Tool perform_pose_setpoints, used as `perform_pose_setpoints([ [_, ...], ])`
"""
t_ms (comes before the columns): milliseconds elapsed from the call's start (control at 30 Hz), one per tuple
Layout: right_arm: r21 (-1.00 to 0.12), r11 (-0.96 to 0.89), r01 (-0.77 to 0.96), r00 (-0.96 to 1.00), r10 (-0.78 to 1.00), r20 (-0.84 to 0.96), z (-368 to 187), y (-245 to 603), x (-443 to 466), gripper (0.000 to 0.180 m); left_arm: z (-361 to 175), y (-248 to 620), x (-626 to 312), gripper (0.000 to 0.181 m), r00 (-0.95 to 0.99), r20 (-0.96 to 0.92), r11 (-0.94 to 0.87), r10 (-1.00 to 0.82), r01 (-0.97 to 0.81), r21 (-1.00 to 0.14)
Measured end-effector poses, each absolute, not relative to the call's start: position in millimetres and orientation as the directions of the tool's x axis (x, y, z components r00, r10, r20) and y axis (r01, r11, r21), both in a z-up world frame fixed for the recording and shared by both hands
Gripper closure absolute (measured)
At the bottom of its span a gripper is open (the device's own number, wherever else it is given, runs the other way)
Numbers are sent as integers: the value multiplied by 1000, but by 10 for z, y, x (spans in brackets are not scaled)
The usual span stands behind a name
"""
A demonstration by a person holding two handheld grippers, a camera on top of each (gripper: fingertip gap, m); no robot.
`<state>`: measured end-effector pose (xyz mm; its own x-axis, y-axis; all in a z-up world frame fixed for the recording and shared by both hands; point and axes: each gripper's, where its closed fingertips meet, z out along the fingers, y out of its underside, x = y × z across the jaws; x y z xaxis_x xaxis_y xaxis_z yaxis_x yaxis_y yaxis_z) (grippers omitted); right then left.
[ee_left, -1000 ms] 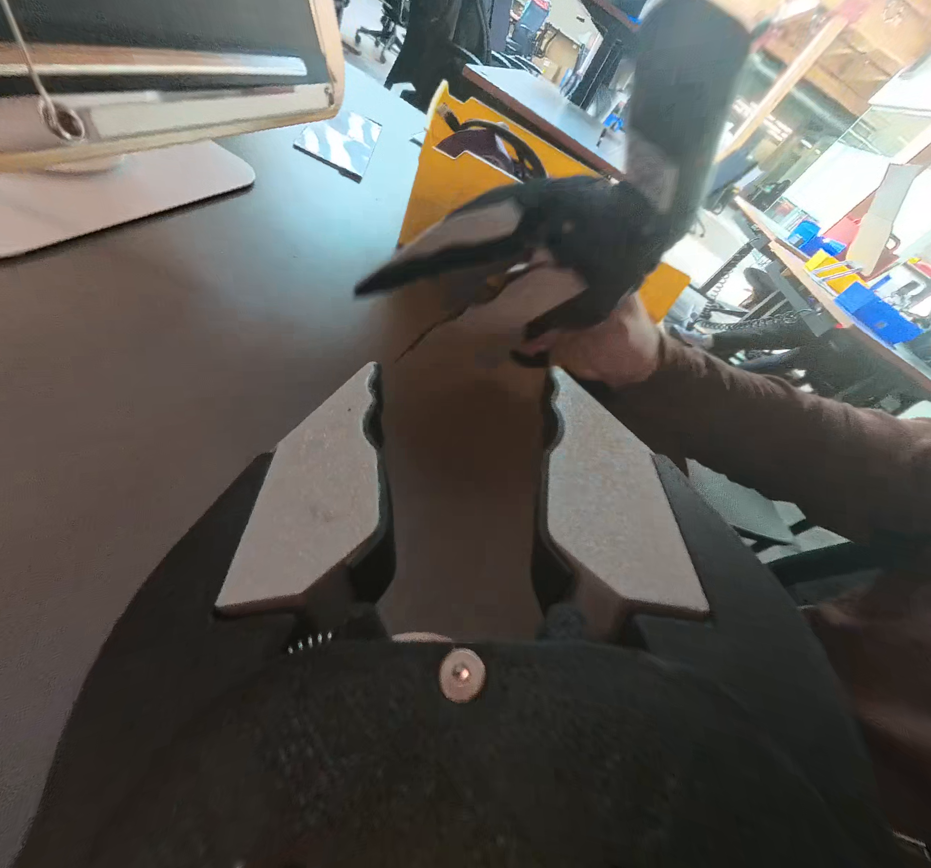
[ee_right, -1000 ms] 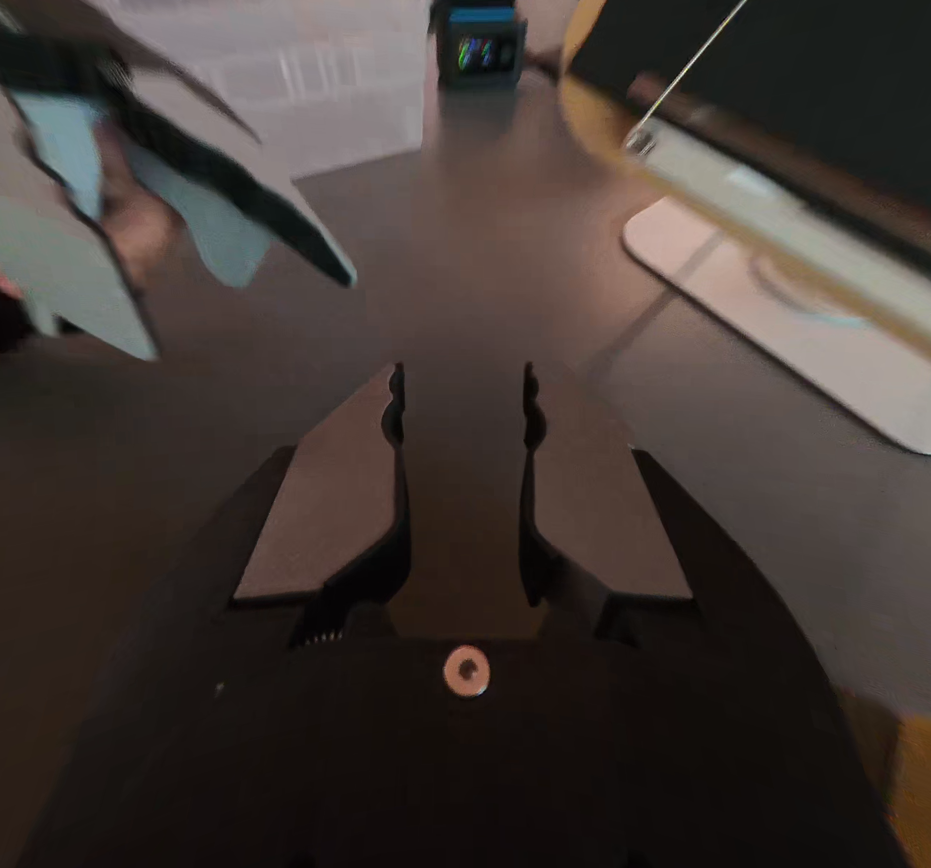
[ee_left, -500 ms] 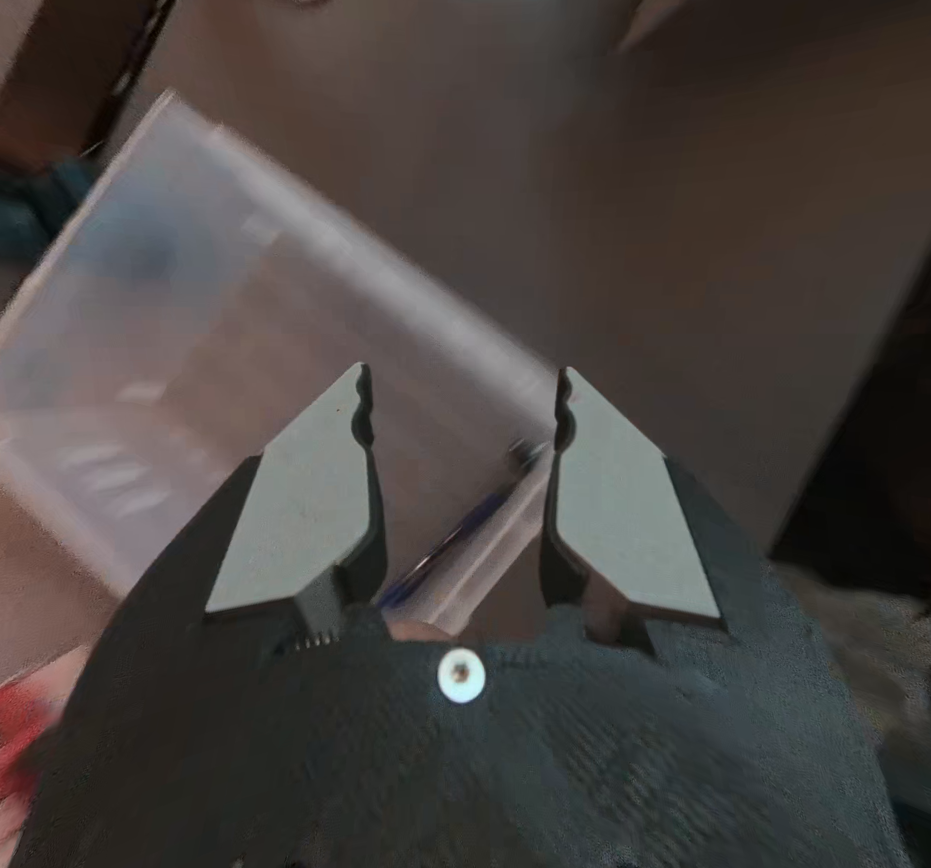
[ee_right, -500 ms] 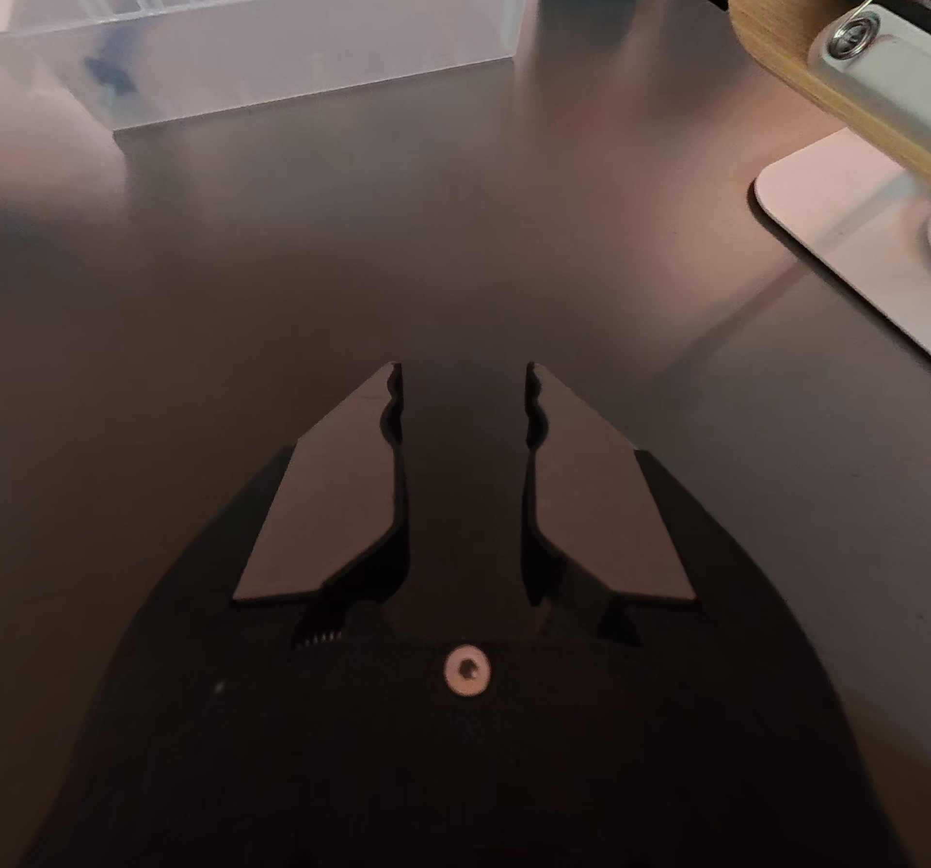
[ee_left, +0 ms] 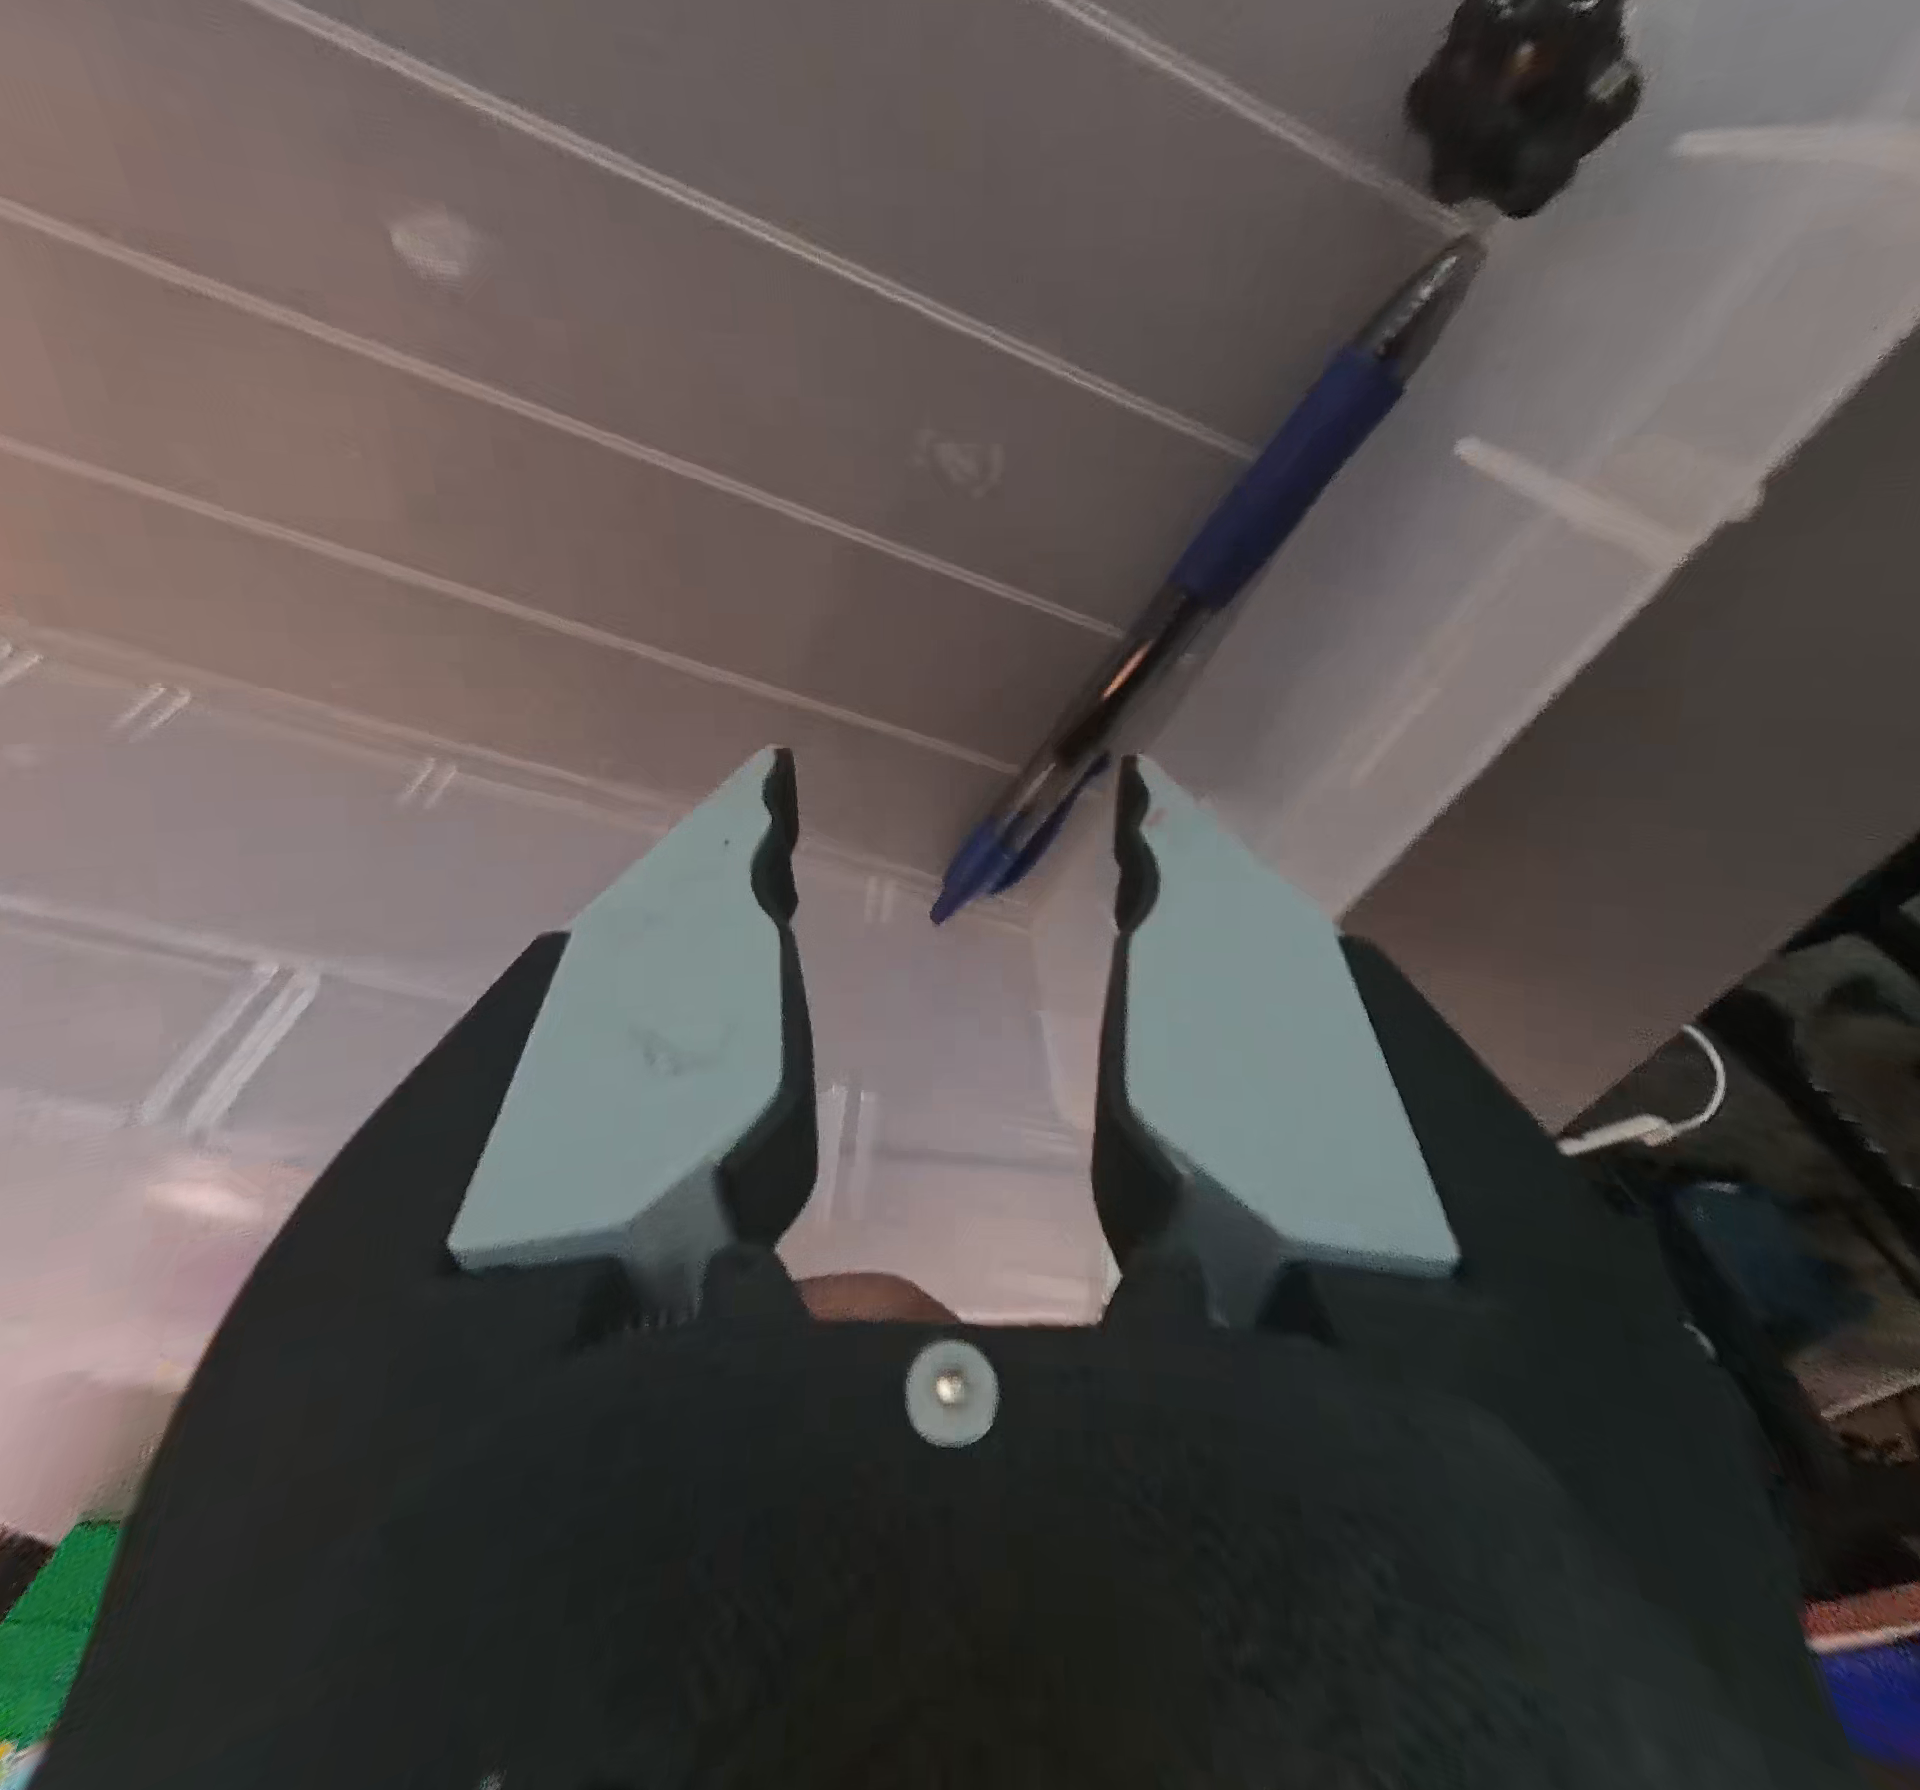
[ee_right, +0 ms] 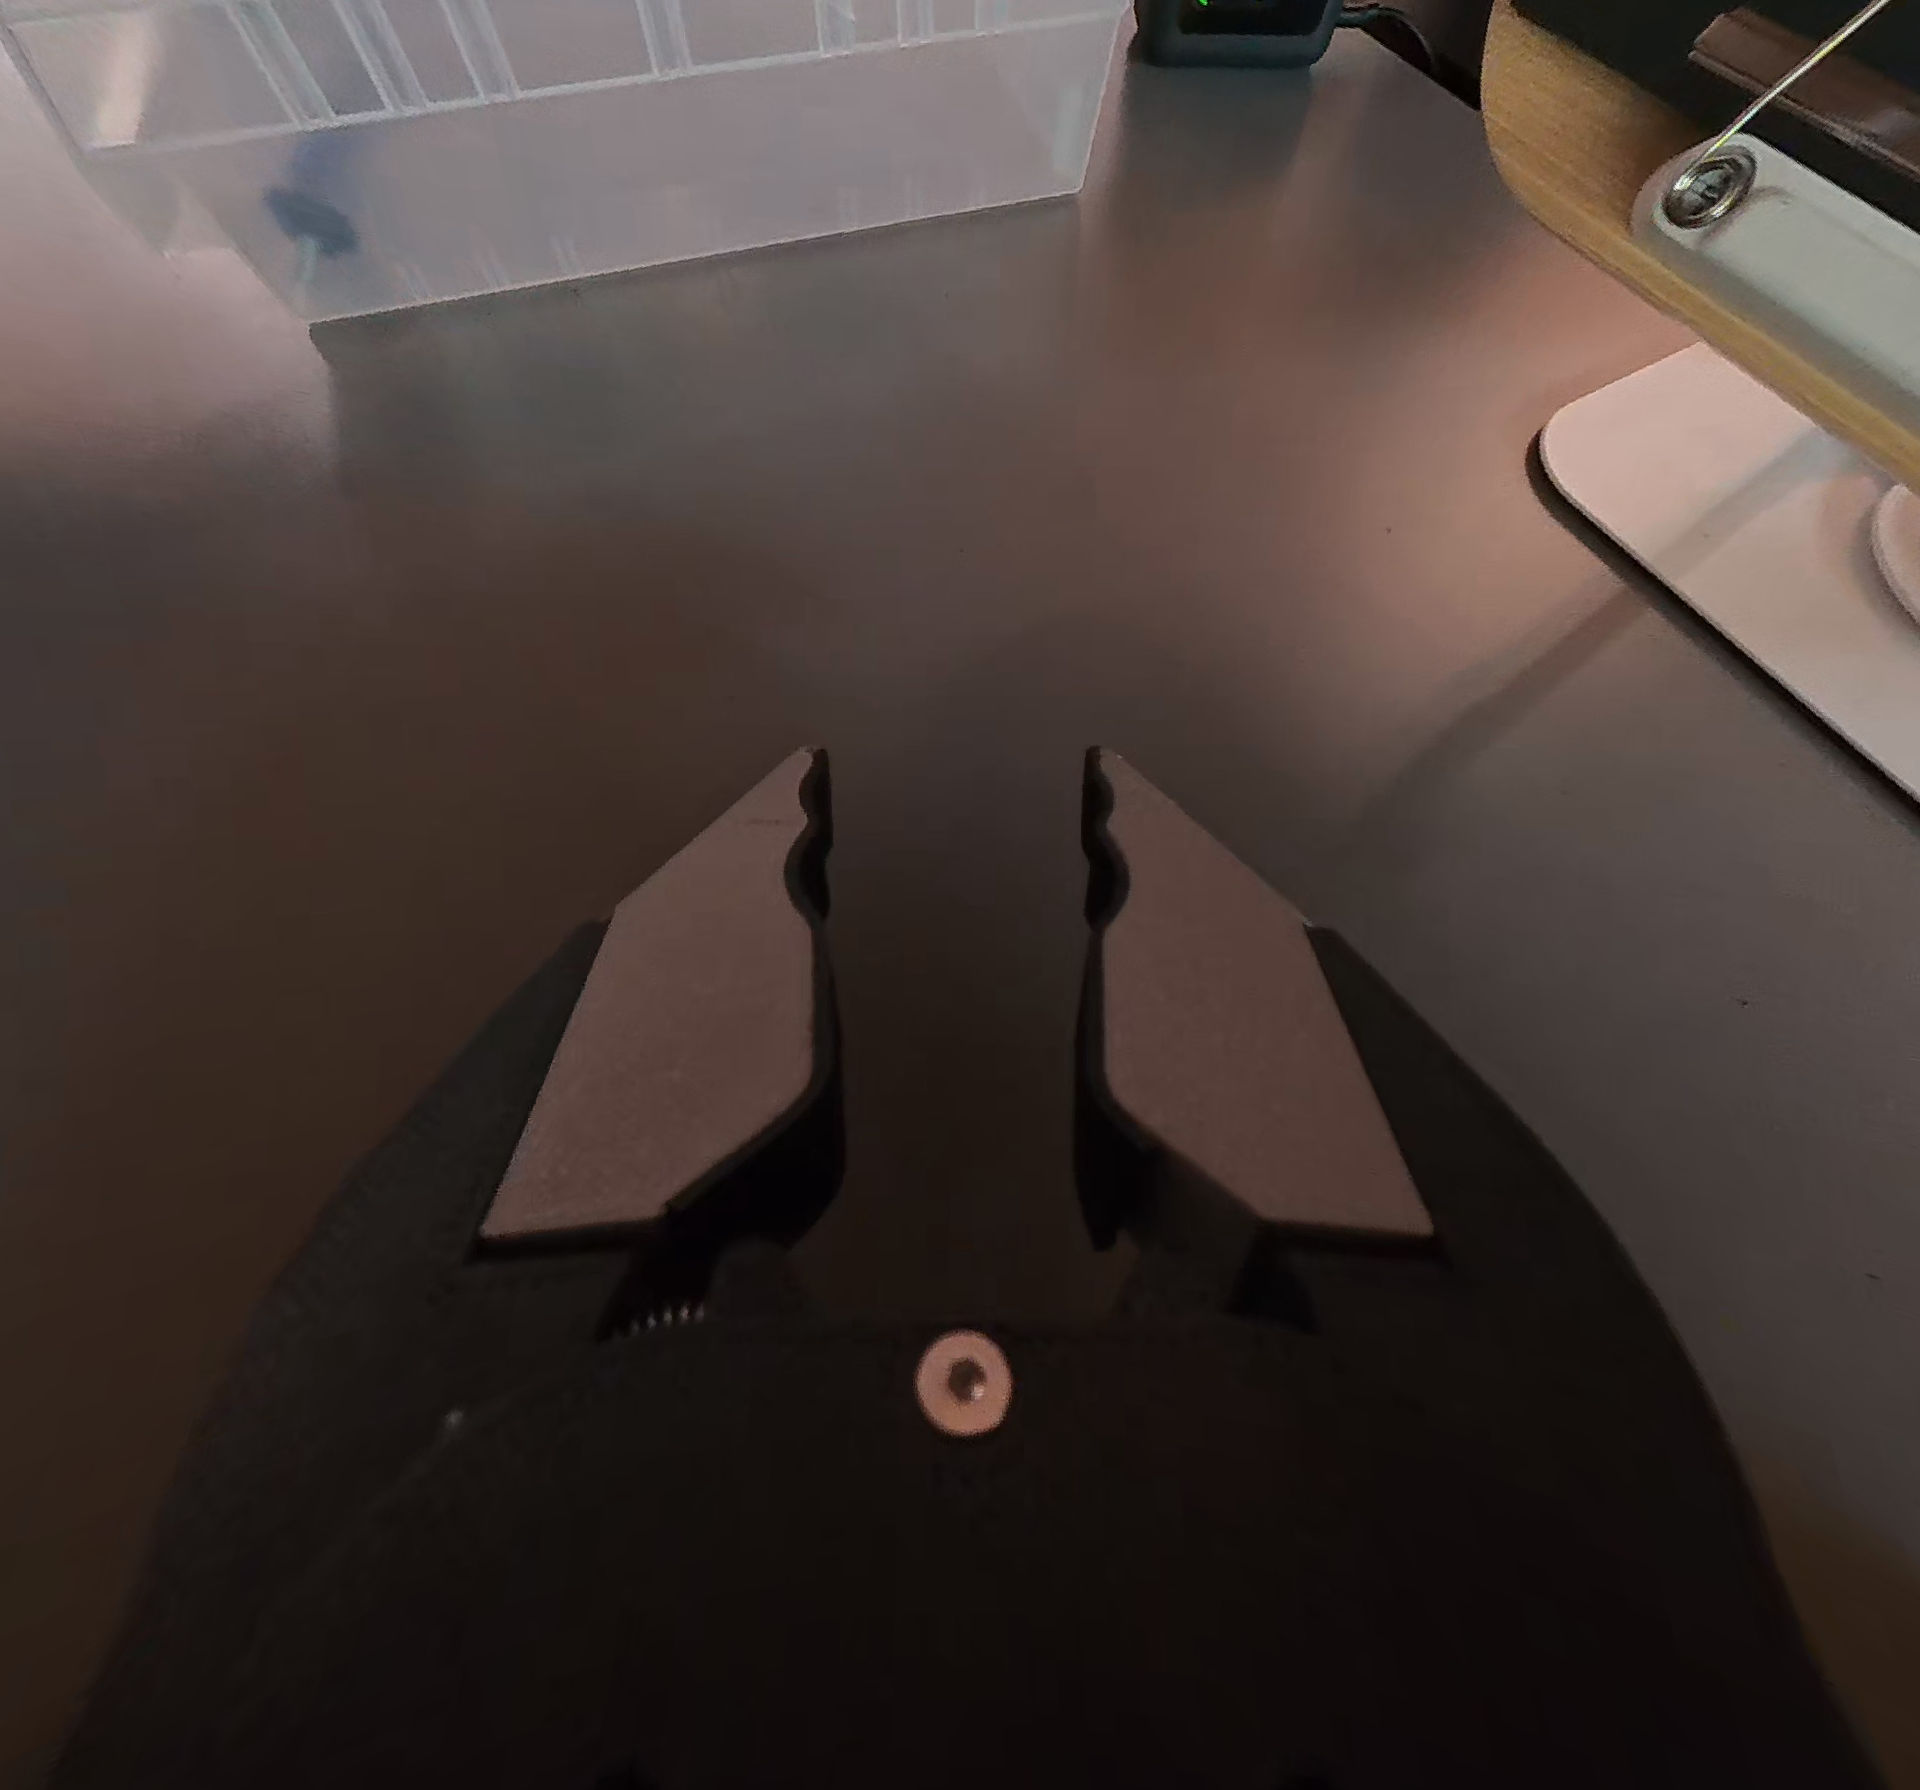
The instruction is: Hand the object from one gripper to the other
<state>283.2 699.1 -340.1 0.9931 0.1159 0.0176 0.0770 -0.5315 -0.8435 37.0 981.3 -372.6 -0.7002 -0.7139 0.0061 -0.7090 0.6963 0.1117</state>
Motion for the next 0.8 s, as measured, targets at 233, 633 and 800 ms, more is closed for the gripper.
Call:
perform_pose_setpoints([
  [233,-865,-495,82,995,91,43,-3251,6961,2898,135,-3768,9680,480,151,-728,-60,725,-683,-686,63],
  [633,-896,-443,20,988,146,-50,-3124,6954,2788,137,-2071,9480,1289,175,-226,-511,515,-829,-666,-540],
  [800,-940,-340,11,960,266,-85,-2877,6925,2589,134,-1386,8291,1779,174,-305,-262,362,-916,-346,-866],
])
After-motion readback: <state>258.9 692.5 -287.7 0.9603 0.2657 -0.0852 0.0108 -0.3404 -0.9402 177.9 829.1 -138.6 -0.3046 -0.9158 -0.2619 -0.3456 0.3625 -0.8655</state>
